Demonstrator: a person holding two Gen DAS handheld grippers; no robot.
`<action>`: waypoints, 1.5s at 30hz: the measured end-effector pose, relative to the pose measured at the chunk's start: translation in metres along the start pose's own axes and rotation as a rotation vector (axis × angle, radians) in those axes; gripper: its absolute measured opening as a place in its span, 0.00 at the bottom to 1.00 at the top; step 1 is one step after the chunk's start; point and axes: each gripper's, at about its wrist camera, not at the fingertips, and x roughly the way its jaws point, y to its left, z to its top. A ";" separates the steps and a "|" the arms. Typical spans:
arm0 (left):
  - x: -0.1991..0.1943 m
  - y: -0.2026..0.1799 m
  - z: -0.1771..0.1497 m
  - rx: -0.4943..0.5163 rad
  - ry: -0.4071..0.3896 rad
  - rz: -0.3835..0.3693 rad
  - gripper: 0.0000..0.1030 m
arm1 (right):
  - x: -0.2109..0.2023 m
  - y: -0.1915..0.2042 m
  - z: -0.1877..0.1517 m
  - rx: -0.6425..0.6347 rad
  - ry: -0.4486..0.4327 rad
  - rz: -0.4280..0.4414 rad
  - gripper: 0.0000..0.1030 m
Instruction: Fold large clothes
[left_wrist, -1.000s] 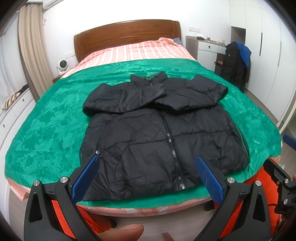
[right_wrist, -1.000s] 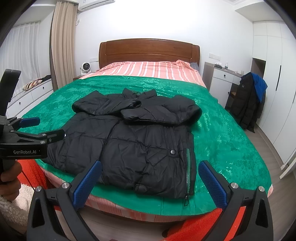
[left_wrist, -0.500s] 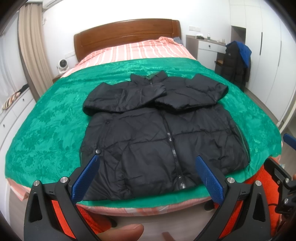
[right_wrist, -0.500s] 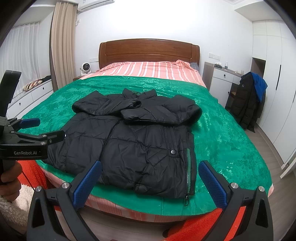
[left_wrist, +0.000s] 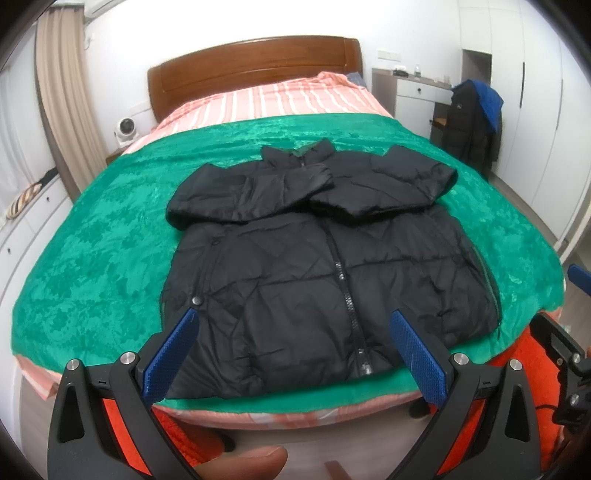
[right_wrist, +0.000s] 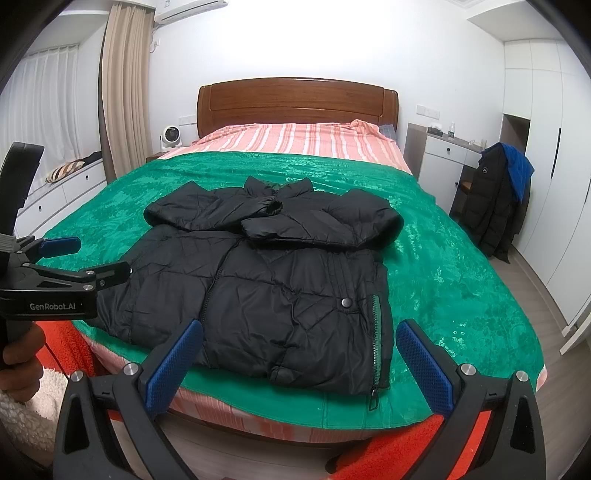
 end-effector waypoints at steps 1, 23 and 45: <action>0.000 0.000 0.000 0.000 0.000 0.001 1.00 | 0.000 0.000 0.000 0.000 0.000 0.000 1.00; 0.000 -0.002 0.001 0.004 0.000 -0.001 1.00 | 0.000 0.001 0.000 -0.003 0.001 0.005 1.00; 0.000 -0.003 0.000 0.005 0.004 0.000 1.00 | 0.003 0.004 0.000 -0.004 0.007 0.009 1.00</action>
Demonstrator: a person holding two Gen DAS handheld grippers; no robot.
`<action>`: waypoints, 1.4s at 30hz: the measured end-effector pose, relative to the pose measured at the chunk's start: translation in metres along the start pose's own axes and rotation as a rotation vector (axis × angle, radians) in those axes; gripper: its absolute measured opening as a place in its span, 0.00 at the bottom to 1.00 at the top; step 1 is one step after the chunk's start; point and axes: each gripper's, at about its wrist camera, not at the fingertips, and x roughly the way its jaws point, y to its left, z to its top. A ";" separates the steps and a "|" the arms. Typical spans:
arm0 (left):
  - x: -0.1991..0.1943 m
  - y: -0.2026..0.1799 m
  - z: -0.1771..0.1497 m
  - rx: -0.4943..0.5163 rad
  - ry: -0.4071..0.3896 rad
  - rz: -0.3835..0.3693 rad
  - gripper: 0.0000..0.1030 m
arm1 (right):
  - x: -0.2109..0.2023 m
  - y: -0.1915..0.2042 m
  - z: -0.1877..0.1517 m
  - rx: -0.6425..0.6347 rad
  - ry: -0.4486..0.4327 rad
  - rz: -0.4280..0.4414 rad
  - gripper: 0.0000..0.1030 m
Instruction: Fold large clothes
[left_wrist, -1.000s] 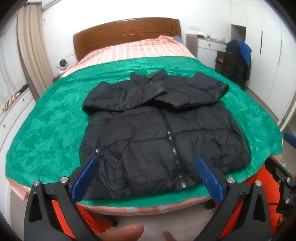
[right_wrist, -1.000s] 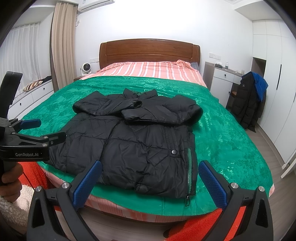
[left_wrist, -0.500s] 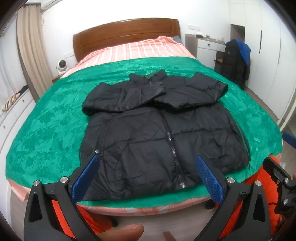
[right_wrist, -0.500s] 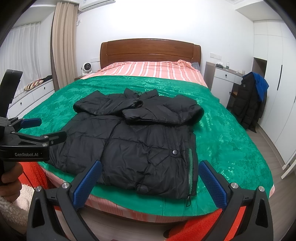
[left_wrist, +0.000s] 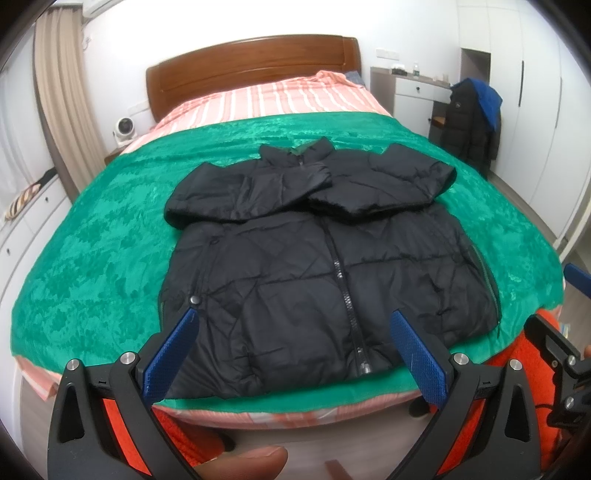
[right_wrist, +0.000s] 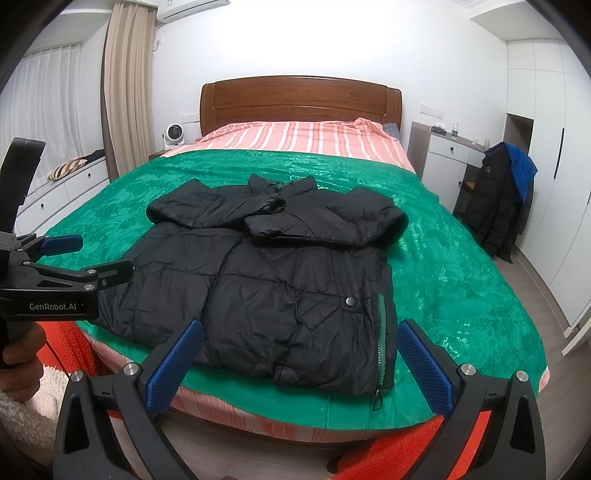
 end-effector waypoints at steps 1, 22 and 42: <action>0.000 0.000 0.000 -0.001 0.000 -0.001 1.00 | 0.000 0.001 0.000 0.000 0.000 0.000 1.00; 0.001 0.001 0.000 -0.001 0.002 -0.001 1.00 | 0.002 0.000 -0.001 0.001 0.000 0.001 1.00; 0.007 0.002 -0.005 -0.013 0.024 -0.007 1.00 | 0.002 -0.001 -0.003 0.001 0.004 0.003 1.00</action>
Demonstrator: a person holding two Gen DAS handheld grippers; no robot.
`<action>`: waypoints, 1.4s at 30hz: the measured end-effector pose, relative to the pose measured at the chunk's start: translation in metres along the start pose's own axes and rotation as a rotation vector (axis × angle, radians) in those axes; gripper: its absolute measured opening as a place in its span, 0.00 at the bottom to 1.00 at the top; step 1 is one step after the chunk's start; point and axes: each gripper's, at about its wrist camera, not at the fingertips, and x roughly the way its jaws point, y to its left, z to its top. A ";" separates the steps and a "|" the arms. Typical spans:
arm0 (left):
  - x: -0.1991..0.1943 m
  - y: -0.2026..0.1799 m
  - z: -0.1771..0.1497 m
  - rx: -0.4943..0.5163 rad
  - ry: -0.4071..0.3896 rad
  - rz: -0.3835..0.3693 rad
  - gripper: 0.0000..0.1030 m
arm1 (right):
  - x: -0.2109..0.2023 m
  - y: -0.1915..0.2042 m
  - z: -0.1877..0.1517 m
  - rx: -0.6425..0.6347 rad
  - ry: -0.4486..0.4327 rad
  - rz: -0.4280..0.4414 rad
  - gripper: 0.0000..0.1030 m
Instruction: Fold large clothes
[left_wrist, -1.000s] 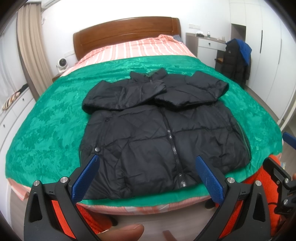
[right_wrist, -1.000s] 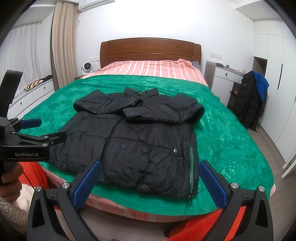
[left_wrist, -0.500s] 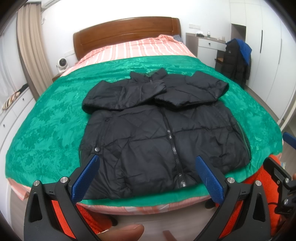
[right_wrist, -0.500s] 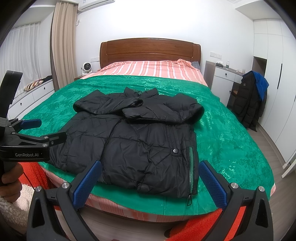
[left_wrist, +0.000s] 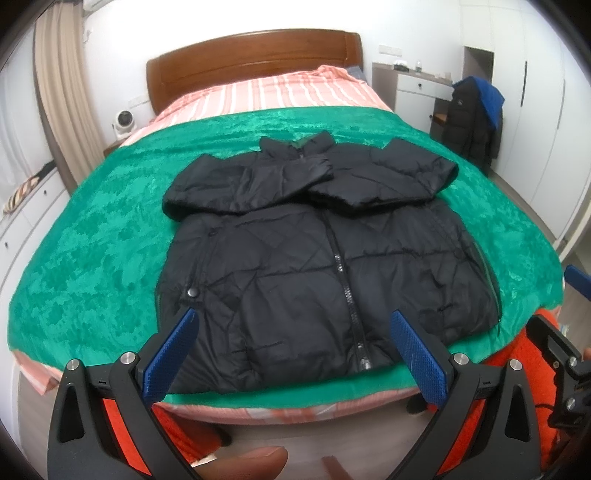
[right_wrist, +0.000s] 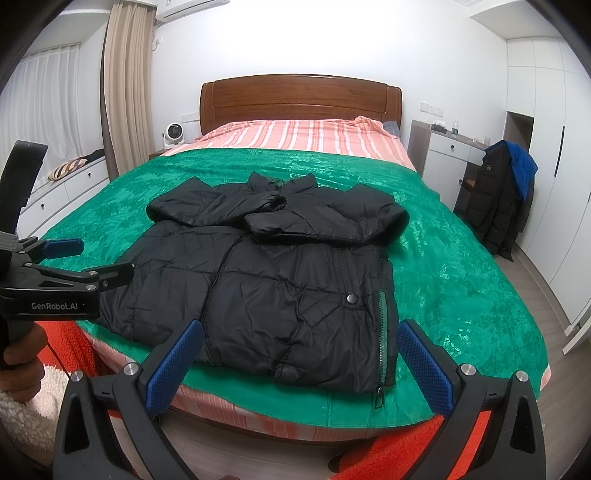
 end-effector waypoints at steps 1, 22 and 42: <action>0.001 0.001 0.001 -0.001 0.002 0.000 1.00 | 0.000 0.000 -0.001 0.000 0.001 0.001 1.00; 0.002 0.000 0.001 0.002 0.006 -0.003 1.00 | 0.001 -0.001 -0.001 -0.002 -0.003 0.004 1.00; 0.006 0.002 0.000 0.004 0.027 0.003 1.00 | 0.001 0.000 -0.001 0.000 -0.001 0.008 1.00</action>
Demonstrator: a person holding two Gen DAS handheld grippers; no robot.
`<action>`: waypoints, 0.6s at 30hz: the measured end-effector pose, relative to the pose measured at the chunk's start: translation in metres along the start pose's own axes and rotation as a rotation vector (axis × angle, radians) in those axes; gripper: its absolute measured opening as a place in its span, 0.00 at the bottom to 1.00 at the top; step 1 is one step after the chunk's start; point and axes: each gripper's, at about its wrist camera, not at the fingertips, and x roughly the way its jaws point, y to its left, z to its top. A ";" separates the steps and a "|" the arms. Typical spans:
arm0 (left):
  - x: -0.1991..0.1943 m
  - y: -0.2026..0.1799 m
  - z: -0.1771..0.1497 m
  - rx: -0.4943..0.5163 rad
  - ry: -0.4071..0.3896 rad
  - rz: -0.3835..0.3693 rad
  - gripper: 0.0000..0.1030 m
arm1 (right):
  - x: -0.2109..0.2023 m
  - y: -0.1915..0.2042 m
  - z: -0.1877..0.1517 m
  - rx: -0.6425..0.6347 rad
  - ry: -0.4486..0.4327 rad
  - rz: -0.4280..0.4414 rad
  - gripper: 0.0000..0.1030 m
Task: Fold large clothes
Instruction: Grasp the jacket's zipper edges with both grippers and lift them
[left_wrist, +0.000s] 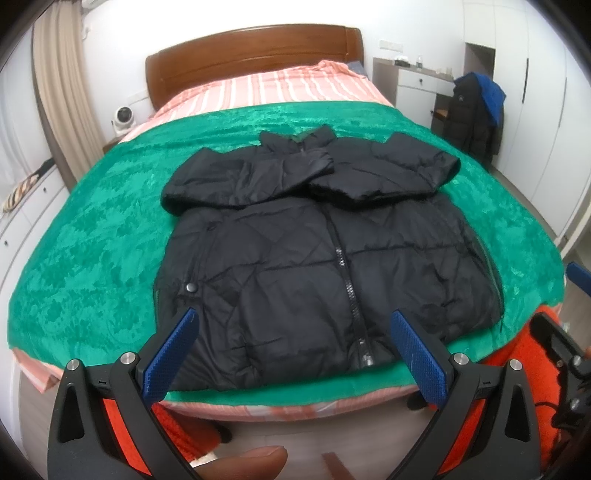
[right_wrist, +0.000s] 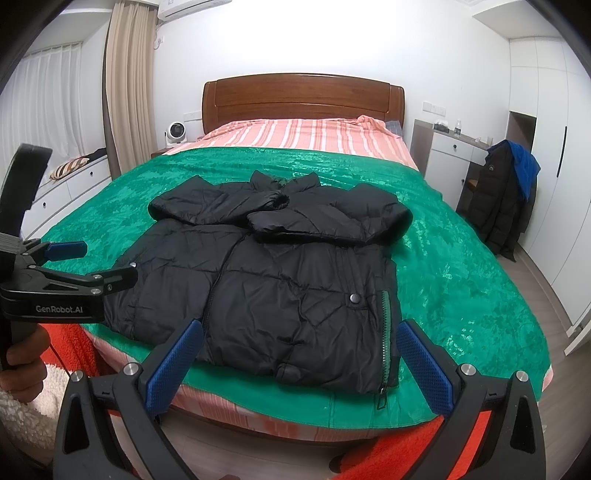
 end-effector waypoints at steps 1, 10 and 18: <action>0.002 0.002 0.000 -0.002 0.007 0.006 1.00 | 0.000 -0.002 0.000 0.012 -0.002 0.003 1.00; 0.074 0.129 -0.016 -0.343 0.251 -0.017 1.00 | 0.034 -0.115 -0.017 0.303 0.116 -0.049 1.00; 0.145 0.186 -0.058 -0.428 0.432 -0.115 0.99 | 0.119 -0.154 -0.054 0.421 0.304 0.244 1.00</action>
